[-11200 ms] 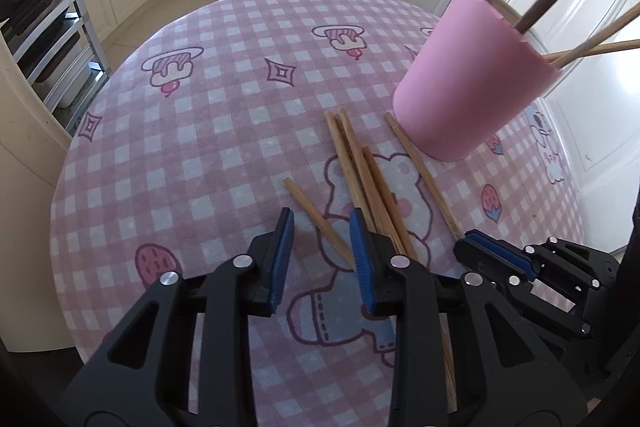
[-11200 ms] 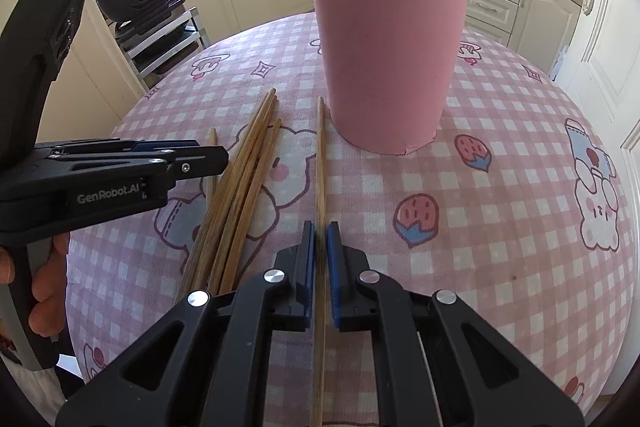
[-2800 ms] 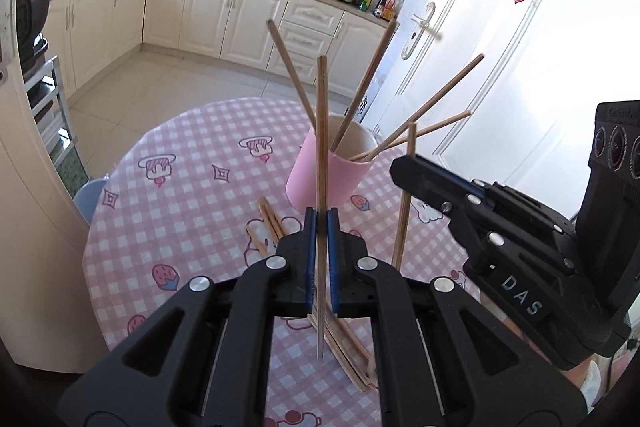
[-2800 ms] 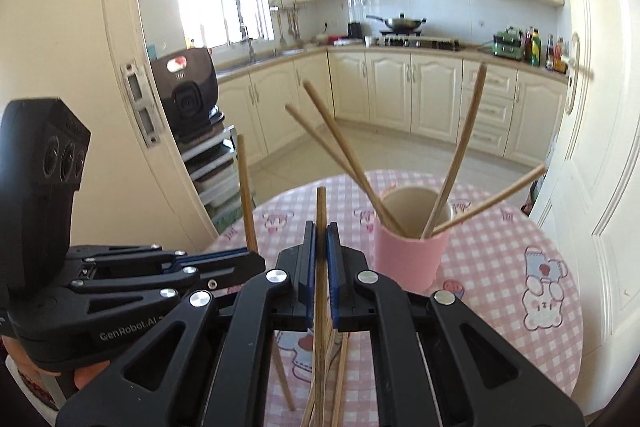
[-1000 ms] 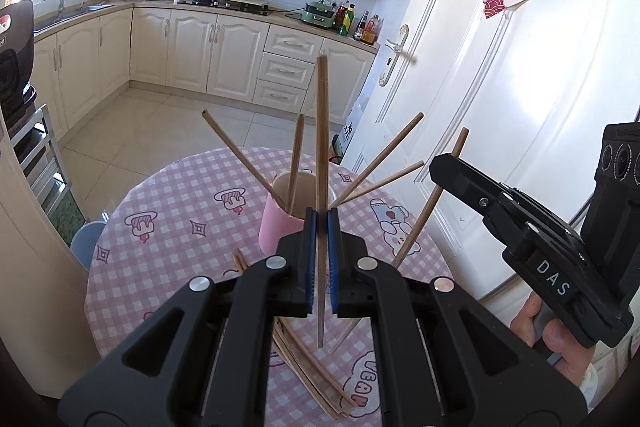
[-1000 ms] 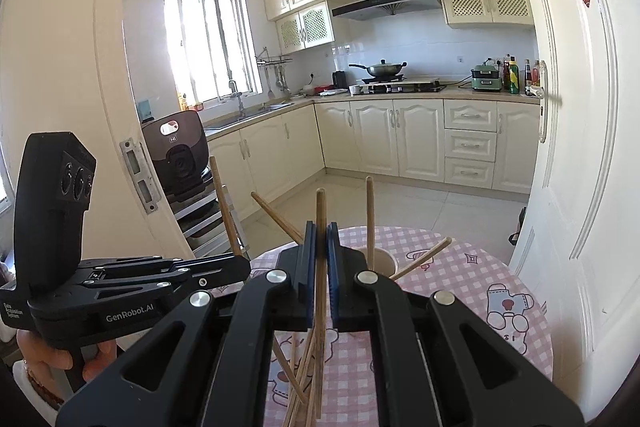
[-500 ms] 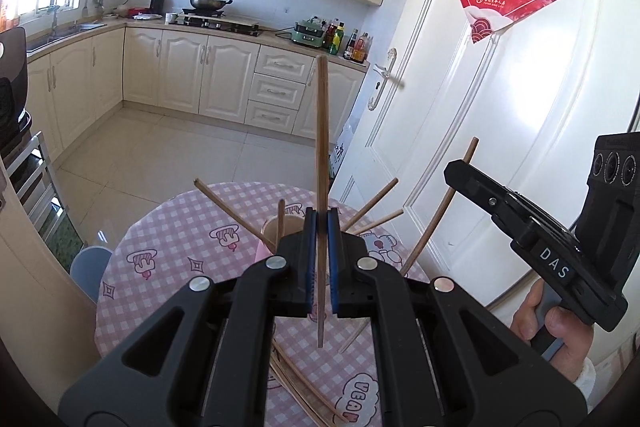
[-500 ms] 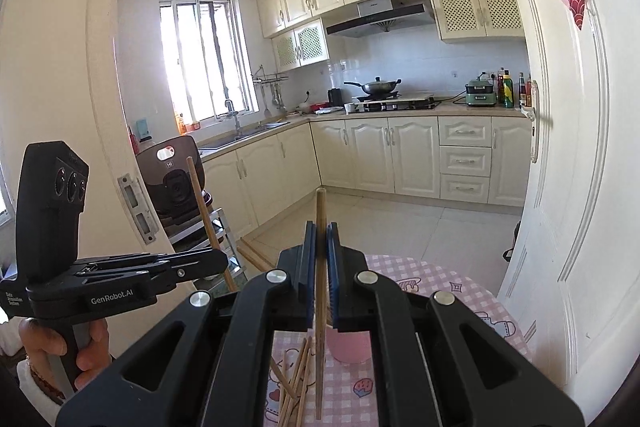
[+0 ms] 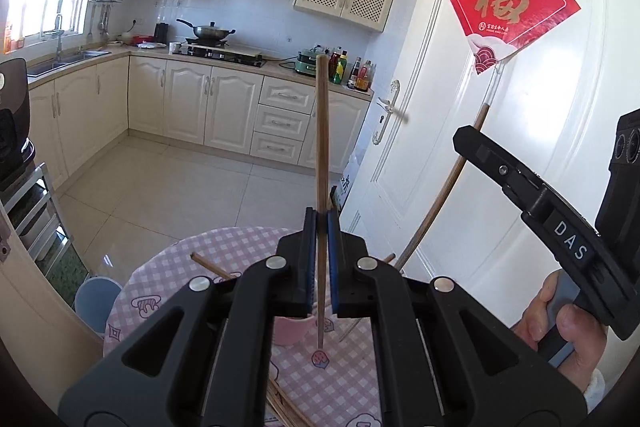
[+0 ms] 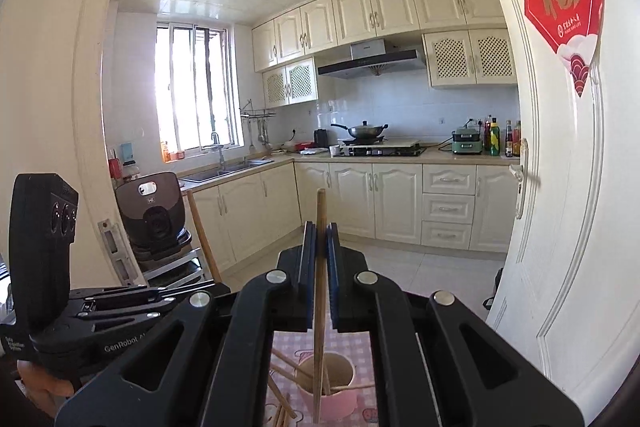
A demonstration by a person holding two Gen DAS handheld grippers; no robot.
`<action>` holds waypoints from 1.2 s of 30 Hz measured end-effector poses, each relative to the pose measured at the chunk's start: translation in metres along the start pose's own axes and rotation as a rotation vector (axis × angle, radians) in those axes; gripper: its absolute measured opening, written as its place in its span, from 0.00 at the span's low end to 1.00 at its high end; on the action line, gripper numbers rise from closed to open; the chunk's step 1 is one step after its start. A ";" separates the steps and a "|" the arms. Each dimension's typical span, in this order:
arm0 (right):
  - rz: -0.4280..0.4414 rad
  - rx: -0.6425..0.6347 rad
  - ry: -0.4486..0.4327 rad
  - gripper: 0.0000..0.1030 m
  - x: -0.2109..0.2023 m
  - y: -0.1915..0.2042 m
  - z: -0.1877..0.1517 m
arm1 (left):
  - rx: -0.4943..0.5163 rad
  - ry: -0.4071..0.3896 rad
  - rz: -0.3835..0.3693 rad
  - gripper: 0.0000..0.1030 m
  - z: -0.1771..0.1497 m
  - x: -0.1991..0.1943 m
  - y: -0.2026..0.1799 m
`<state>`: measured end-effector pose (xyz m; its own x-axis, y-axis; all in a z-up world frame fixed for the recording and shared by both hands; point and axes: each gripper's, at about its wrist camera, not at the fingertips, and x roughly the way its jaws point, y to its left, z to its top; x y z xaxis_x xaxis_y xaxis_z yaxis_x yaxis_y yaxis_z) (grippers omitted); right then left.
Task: Organize utensils
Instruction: 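Lower the chopsticks into the pink cup and open both tools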
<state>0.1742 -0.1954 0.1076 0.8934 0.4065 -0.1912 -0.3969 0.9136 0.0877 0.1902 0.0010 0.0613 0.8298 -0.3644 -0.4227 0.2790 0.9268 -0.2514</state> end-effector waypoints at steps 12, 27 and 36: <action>-0.033 0.014 -0.099 0.04 0.031 -0.013 -0.008 | 0.049 -0.114 0.089 0.05 -0.001 0.035 -0.005; 0.017 -0.014 0.058 0.04 0.056 -0.016 -0.060 | 0.079 -0.027 0.117 0.05 -0.044 0.070 -0.007; 0.022 0.000 0.092 0.05 0.051 -0.015 -0.069 | 0.052 0.060 0.108 0.06 -0.056 0.079 0.006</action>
<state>0.2118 -0.1884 0.0292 0.8613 0.4254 -0.2779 -0.4167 0.9043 0.0927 0.2304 -0.0279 -0.0223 0.8264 -0.2655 -0.4966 0.2157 0.9639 -0.1563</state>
